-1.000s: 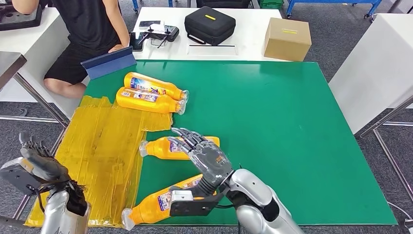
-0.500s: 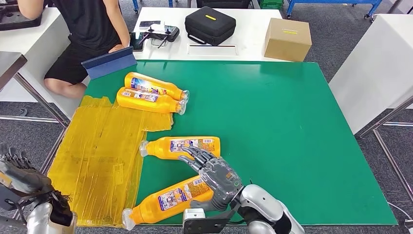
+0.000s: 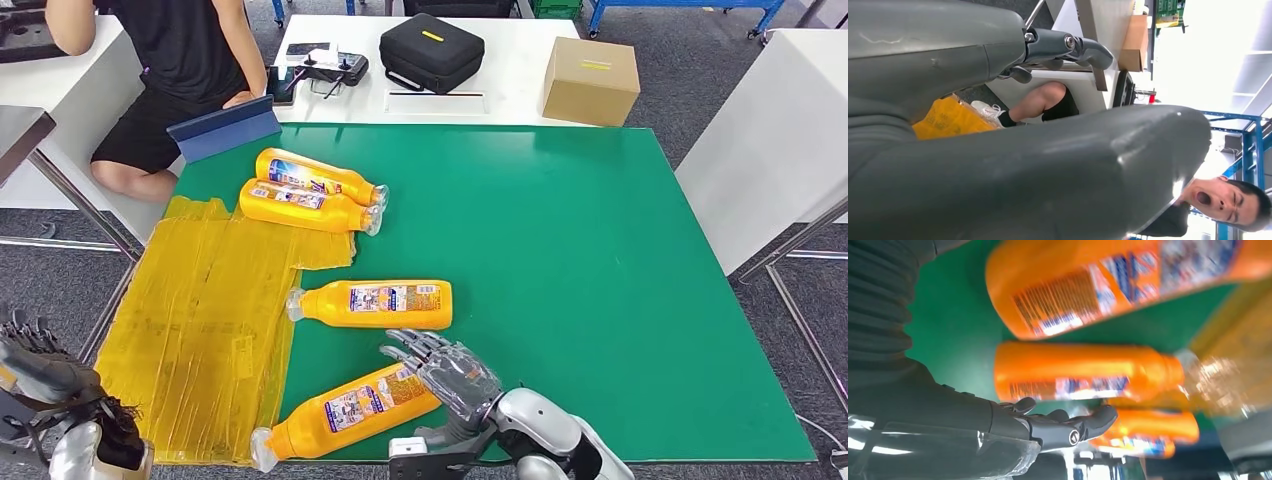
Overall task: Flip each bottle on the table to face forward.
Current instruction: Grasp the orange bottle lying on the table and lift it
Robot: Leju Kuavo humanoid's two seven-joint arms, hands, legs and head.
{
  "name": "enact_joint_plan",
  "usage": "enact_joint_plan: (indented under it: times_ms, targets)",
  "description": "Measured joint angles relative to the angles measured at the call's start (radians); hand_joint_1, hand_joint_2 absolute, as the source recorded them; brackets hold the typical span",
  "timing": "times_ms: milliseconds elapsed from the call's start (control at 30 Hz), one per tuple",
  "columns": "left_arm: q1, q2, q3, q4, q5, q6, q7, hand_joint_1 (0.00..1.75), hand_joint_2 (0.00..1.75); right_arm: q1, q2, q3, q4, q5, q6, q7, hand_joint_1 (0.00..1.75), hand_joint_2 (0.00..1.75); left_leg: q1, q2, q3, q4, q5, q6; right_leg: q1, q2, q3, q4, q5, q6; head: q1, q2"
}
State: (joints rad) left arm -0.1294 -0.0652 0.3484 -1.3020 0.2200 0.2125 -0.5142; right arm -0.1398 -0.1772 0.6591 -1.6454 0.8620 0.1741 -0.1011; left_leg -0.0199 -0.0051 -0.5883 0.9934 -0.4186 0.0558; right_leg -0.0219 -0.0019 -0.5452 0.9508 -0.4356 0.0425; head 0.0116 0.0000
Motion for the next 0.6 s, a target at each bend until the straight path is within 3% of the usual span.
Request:
enact_joint_plan:
  times_ms: [600]
  targets:
    - [-0.021, 0.0, 0.001, 0.019, 0.018, -0.023, -0.012, 0.0, 0.0, -0.043, -0.032, 0.08, 0.171, -0.004, -0.016, 0.019, 0.0, 1.75, 0.0, 0.0, 0.001, 0.0, 0.0, 0.0, 0.0, 0.0, 0.0, 0.0, 0.0, 0.0, 0.0, 0.0]
